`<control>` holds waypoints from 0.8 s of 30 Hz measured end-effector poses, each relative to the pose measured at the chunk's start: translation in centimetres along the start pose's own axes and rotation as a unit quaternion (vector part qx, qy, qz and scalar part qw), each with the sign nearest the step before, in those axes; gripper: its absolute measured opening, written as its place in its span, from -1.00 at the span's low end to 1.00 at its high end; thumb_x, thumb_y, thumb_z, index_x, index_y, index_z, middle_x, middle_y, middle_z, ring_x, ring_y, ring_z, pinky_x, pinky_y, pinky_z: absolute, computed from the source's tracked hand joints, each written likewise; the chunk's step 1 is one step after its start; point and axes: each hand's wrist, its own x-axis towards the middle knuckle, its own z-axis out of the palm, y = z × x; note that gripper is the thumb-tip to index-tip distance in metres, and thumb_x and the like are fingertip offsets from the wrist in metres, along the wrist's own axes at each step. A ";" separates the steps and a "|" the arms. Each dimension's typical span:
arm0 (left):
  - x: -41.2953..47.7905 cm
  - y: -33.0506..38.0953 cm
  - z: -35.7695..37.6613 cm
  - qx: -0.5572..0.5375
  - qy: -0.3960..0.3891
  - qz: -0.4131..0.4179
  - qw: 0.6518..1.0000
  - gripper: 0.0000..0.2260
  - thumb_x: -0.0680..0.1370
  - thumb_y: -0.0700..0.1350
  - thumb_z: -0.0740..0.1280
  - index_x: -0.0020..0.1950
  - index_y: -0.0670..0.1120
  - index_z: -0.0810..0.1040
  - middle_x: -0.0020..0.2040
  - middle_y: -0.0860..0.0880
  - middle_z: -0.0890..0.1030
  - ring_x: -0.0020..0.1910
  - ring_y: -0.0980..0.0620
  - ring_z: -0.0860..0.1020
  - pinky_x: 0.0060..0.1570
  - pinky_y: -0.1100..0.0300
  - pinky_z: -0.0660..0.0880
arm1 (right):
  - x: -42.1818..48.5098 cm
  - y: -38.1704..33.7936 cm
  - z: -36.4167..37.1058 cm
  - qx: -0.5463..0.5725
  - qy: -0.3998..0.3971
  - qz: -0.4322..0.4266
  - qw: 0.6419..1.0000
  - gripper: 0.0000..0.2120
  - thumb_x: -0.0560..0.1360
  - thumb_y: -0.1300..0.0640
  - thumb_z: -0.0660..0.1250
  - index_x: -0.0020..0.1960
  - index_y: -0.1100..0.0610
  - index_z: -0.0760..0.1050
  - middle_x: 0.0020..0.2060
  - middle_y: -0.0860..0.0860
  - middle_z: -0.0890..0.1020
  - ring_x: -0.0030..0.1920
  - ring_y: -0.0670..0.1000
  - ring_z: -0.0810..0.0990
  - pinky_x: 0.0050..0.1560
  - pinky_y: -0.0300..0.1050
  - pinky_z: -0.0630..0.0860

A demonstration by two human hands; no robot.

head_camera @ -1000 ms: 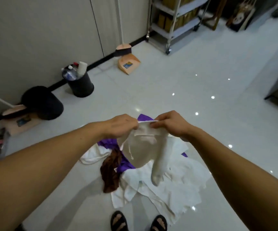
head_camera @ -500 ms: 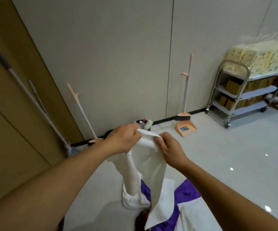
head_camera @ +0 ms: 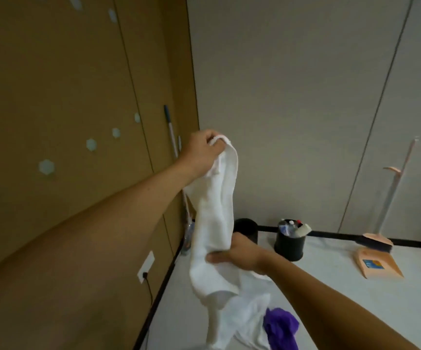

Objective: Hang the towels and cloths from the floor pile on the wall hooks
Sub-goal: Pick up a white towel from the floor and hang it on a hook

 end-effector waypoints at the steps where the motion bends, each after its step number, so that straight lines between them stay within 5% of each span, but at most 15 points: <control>1: -0.5 -0.9 -1.1 -0.005 -0.018 -0.049 0.999 -0.69 0.53 -0.05 0.38 0.24 -0.08 0.50 0.11 -0.06 0.56 0.02 0.02 0.53 -0.06 0.24 0.48 | 0.1 -1.1 0.9 0.036 0.026 -0.008 0.999 -0.69 0.35 -0.05 0.52 0.04 -0.06 0.54 -0.08 -0.07 0.66 -0.11 -0.09 0.67 -0.19 -0.28 0.56; 4: -4.0 -4.2 -4.3 0.057 -0.033 -0.179 0.982 -0.16 0.41 0.25 0.41 0.54 -0.07 0.13 0.46 -0.09 0.33 0.37 -0.10 0.38 0.30 0.01 0.38 | 1.0 -5.1 2.7 0.181 0.136 -0.002 0.974 -0.74 0.41 -0.08 0.45 -0.01 0.05 0.60 -0.13 0.05 0.70 -0.18 0.00 0.70 -0.18 -0.13 0.62; 7: -8.8 -7.4 -8.3 0.075 0.018 -0.264 0.961 -0.06 0.32 0.42 0.32 0.53 -0.06 0.16 0.50 -0.08 0.29 0.41 -0.11 0.33 0.35 -0.06 0.33 | 2.2 -8.9 4.0 0.302 0.170 0.032 0.937 -0.65 0.43 -0.15 0.41 0.10 0.03 0.55 -0.04 0.10 0.69 -0.03 0.16 0.67 0.07 0.16 0.59; 10: -14.3 -9.4 -13.0 -0.033 -0.048 -0.351 0.935 -0.27 0.25 0.49 0.28 0.20 0.00 0.56 0.07 -0.01 0.63 -0.04 -0.03 0.57 0.03 0.03 0.47 | 2.6 -11.8 6.8 0.328 0.161 0.041 0.930 -0.77 0.44 -0.14 0.40 -0.05 0.00 0.60 0.00 0.18 0.66 -0.03 0.19 0.65 0.09 0.20 0.56; 12: -18.0 -10.4 -15.9 -0.108 -0.091 -0.371 0.918 -0.34 0.21 0.49 0.34 0.00 -0.02 0.63 -0.16 -0.01 0.66 -0.20 -0.02 0.59 -0.07 0.06 0.48 | 2.5 -13.5 9.2 0.324 0.171 0.022 0.930 -0.87 0.36 -0.07 0.47 -0.14 -0.05 0.60 0.01 0.13 0.65 -0.04 0.14 0.66 0.04 0.15 0.58; 16: -24.3 -11.3 -19.5 -0.023 -0.220 -0.332 0.917 -0.58 0.31 0.21 0.50 0.10 0.09 0.60 0.01 0.10 0.68 -0.04 0.09 0.65 -0.02 0.15 0.52 | 1.5 -17.1 14.9 0.351 0.041 0.028 0.935 -0.66 0.30 0.13 0.45 0.05 0.21 0.55 -0.07 0.18 0.70 -0.12 0.18 0.69 0.06 0.11 0.57; 19: -26.9 -11.9 -21.3 -0.029 -0.102 -0.321 0.941 -0.83 0.46 -0.02 0.43 0.00 -0.06 0.62 -0.11 -0.03 0.69 -0.15 -0.01 0.64 -0.03 0.06 0.55 | 0.9 -18.9 18.2 0.338 0.014 -0.006 0.941 -0.76 0.27 0.38 0.34 -0.07 0.28 0.47 -0.10 0.24 0.61 -0.11 0.22 0.63 0.08 0.19 0.54; 21: -28.0 -11.7 -23.3 -0.115 -0.040 -0.335 0.934 -0.82 0.51 -0.05 0.39 0.02 -0.13 0.62 -0.08 -0.10 0.70 -0.09 -0.10 0.67 -0.03 0.00 0.60 | 0.3 -19.5 19.8 0.322 -0.003 -0.017 0.946 -0.86 0.33 0.46 0.28 -0.17 0.28 0.50 -0.19 0.22 0.63 -0.18 0.20 0.66 -0.04 0.13 0.61; 24: -28.6 -11.0 -25.9 -0.209 0.070 -0.339 0.915 -0.87 0.52 -0.10 0.36 -0.06 -0.15 0.61 -0.18 -0.13 0.69 -0.23 -0.05 0.67 -0.30 0.11 0.58 | -0.8 -18.7 20.6 0.296 0.031 0.016 0.955 -0.81 0.41 0.49 0.26 -0.05 0.28 0.47 -0.16 0.25 0.62 -0.20 0.20 0.67 -0.13 0.11 0.63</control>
